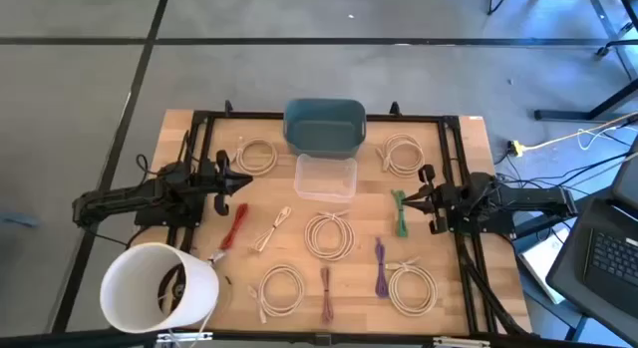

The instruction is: Pick & Place USB Port

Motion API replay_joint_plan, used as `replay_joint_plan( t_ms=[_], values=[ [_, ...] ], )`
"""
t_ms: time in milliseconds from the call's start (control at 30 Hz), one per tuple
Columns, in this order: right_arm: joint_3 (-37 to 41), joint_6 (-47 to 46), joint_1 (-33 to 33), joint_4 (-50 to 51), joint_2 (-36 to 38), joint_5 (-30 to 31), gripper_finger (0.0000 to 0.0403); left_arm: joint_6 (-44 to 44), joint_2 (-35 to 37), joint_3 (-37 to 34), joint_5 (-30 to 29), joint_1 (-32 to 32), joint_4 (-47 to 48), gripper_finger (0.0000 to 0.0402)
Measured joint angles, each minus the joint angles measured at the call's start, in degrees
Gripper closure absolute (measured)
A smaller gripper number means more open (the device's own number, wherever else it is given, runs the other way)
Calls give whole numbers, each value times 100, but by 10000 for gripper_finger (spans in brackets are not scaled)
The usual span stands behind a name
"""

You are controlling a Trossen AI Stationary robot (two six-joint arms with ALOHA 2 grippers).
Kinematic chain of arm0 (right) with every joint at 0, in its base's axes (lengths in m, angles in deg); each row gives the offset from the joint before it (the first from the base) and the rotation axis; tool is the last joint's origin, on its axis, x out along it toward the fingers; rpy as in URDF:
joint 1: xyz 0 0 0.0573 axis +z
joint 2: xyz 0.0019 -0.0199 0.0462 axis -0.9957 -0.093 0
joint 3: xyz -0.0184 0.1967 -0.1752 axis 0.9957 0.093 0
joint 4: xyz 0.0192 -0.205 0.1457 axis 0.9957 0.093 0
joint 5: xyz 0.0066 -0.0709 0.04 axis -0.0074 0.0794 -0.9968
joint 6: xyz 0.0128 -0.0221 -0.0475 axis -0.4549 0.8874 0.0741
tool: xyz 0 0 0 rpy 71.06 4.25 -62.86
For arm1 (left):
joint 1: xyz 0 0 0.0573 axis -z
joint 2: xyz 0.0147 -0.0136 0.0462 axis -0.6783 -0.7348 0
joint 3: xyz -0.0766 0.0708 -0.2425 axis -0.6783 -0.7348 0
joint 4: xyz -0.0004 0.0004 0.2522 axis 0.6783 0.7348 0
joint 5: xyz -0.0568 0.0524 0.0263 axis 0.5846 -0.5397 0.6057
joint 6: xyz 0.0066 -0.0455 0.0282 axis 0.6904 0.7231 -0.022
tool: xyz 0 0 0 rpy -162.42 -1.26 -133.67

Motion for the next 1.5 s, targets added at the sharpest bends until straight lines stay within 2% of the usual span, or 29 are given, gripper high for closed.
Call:
replay_joint_plan(
  t_ms=[1300, 1367, 1433, 1500],
  values=[
    [-1, -4, 0, -40, -2, 0, 372, 0, 0, 0, -2, 0, -2, 384],
    [-1, -199, 0, -166, -2, 0, 372, 0, 0, 2, -1, 0, -2, 384],
    [-2, -627, 0, -696, -7, 112, 373, 0, 0, 1, -2, 0, -2, 384],
    [0, -1257, -4, -1421, -7, 707, 373, -27, 0, 0, -36, 0, -2, 384]
  ],
)
